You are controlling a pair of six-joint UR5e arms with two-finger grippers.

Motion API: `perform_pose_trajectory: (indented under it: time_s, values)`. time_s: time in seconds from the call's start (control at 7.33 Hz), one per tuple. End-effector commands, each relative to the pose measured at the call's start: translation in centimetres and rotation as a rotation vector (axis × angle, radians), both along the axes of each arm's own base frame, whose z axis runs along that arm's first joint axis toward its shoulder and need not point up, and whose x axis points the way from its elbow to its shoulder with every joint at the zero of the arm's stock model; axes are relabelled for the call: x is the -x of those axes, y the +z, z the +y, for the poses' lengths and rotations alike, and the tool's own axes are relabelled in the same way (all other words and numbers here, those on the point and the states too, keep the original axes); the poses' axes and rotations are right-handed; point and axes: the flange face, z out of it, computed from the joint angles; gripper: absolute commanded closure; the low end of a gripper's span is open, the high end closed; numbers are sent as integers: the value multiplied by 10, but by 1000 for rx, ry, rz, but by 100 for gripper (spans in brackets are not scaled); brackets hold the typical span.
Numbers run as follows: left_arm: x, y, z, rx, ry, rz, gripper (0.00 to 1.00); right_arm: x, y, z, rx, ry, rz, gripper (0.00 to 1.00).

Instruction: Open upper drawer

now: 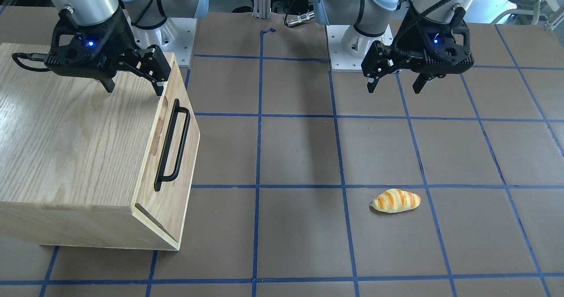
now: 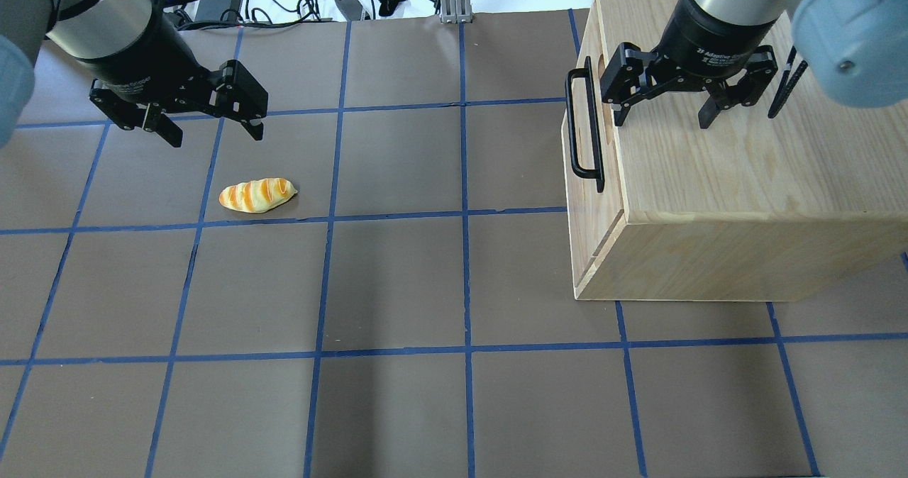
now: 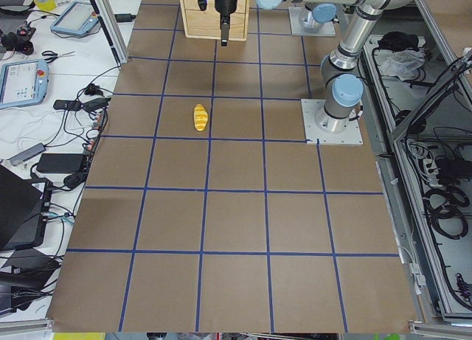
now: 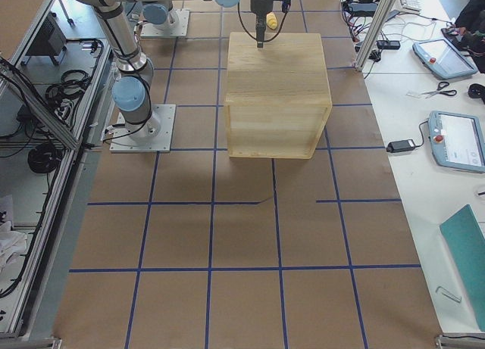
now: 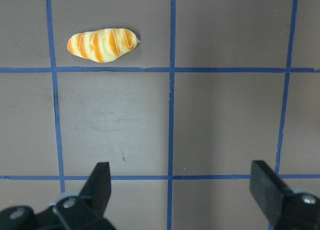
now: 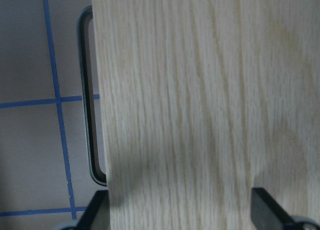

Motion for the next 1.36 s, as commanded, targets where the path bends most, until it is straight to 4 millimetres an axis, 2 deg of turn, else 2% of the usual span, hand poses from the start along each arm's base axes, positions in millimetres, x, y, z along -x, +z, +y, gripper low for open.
perform_pose_trajectory:
  time_s: [0.0, 0.14, 0.55, 0.95, 1.09, 1.23]
  values:
    - [-2, -10, -12, 8, 13, 7, 0, 0, 0, 0, 0, 0, 0, 0]
    - [-2, -16, -16, 8, 13, 7, 0, 0, 0, 0, 0, 0, -1, 0]
    - [-4, -15, -16, 20, 16, 6, 0, 0, 0, 0, 0, 0, 0, 0]
    - [-18, -28, -28, -4, 21, 4, 0, 0, 0, 0, 0, 0, 0, 0]
    - [-15, -31, -32, -8, 18, 29, 0, 0, 0, 0, 0, 0, 0, 0]
    - [-3, -40, -40, -19, 32, 132, 0, 0, 0, 0, 0, 0, -1, 0]
